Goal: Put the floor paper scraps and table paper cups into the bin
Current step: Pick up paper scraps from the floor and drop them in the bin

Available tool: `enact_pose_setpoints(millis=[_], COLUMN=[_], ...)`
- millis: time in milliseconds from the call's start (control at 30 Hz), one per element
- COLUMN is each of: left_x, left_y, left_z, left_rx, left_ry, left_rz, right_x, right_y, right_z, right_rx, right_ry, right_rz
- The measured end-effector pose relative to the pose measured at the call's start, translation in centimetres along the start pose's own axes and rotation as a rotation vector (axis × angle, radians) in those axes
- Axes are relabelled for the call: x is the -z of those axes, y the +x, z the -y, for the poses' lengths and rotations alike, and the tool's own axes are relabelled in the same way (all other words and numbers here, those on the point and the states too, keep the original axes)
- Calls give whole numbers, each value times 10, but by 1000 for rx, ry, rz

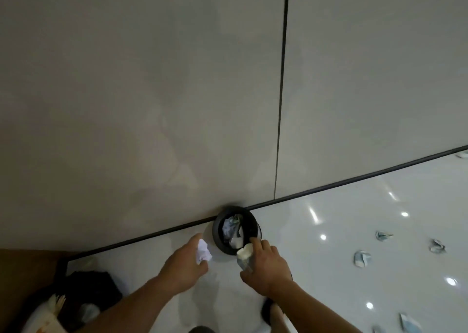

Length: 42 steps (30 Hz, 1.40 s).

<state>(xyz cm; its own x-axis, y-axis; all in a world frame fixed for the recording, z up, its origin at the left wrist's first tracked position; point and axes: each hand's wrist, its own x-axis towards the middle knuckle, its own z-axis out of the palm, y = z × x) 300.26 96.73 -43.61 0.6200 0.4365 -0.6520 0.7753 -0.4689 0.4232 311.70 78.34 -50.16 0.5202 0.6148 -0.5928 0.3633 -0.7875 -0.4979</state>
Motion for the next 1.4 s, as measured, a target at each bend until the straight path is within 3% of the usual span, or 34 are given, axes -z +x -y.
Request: enact_pose_setpoints(millis=[167, 433, 667, 867, 1200, 1400], left_x=[-11, -93, -129, -129, -120, -140], left_y=[92, 286, 360, 360, 308, 259], left_z=[-7, 48, 100, 110, 34, -57], left_rx=[-7, -115, -195, -120, -289, -529], left_ry=[31, 208, 340, 377, 447, 604], left_rz=[66, 184, 186, 231, 313, 337], right_x=[-15, -112, -177, -196, -151, -123], right_y=[72, 224, 298, 281, 203, 113], right_z=[-18, -59, -81, -92, -106, -130], right_rx=[-57, -194, -289, -353, -445, -615], right_ry=[92, 227, 410, 422, 435, 567], right_rz=[12, -37, -112, -103, -275, -451])
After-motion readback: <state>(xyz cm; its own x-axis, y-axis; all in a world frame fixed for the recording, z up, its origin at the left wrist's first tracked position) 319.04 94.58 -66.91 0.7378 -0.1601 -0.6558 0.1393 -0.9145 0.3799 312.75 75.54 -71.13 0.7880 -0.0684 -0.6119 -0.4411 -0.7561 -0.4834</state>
